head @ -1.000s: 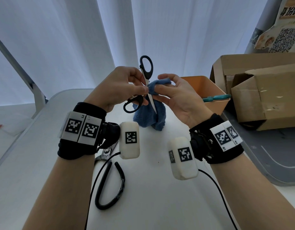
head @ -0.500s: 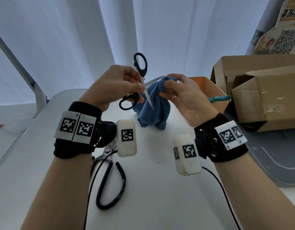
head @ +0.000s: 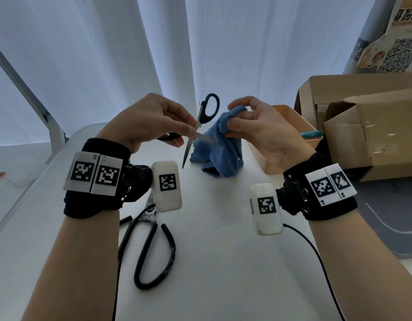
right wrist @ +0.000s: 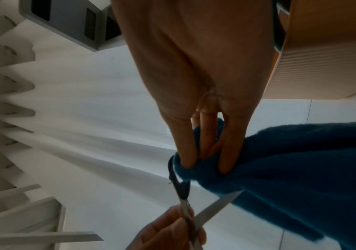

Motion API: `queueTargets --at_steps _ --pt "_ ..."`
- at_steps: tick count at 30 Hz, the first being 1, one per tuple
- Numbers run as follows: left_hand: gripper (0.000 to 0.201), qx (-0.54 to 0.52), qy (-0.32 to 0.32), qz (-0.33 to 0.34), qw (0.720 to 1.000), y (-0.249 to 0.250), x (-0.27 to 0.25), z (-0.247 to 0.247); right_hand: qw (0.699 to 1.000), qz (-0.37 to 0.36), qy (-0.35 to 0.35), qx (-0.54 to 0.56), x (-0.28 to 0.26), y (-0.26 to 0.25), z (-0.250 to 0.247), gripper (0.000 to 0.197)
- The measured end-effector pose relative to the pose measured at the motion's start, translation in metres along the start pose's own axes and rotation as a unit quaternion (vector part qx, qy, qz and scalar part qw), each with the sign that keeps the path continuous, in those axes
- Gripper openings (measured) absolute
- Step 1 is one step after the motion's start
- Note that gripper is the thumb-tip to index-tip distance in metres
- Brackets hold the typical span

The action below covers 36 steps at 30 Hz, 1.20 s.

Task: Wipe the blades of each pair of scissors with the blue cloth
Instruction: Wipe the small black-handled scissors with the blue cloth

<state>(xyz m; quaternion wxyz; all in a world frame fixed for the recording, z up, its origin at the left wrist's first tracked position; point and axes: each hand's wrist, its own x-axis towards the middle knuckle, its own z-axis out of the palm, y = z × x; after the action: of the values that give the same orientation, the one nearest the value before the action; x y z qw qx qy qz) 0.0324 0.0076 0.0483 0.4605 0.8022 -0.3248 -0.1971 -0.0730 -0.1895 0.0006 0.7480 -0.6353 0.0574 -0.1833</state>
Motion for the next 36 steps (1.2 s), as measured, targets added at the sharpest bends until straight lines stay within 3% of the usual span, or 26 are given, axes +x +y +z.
queueTargets --at_steps 3,8,20,29,36 --pt "0.010 0.008 -0.006 0.006 1.000 0.000 0.001 0.001 0.998 0.031 -0.042 -0.040 -0.003 0.000 0.006 0.033" --pt "0.011 0.024 -0.013 0.015 1.000 0.001 0.004 0.006 0.993 0.036 -0.045 -0.099 -0.004 0.004 0.014 0.046" --pt "0.009 0.040 -0.020 0.009 0.999 0.001 0.007 0.014 0.983 0.042 -0.060 -0.167 -0.007 0.009 0.025 0.038" --pt "0.007 0.043 -0.017 0.019 0.999 0.000 0.009 0.014 0.988 0.046 -0.069 -0.130 -0.006 0.010 0.026 0.037" --pt "0.006 0.035 -0.017 0.027 0.999 0.002 0.009 0.014 0.994 0.050 -0.070 -0.067 -0.005 0.011 0.022 0.047"
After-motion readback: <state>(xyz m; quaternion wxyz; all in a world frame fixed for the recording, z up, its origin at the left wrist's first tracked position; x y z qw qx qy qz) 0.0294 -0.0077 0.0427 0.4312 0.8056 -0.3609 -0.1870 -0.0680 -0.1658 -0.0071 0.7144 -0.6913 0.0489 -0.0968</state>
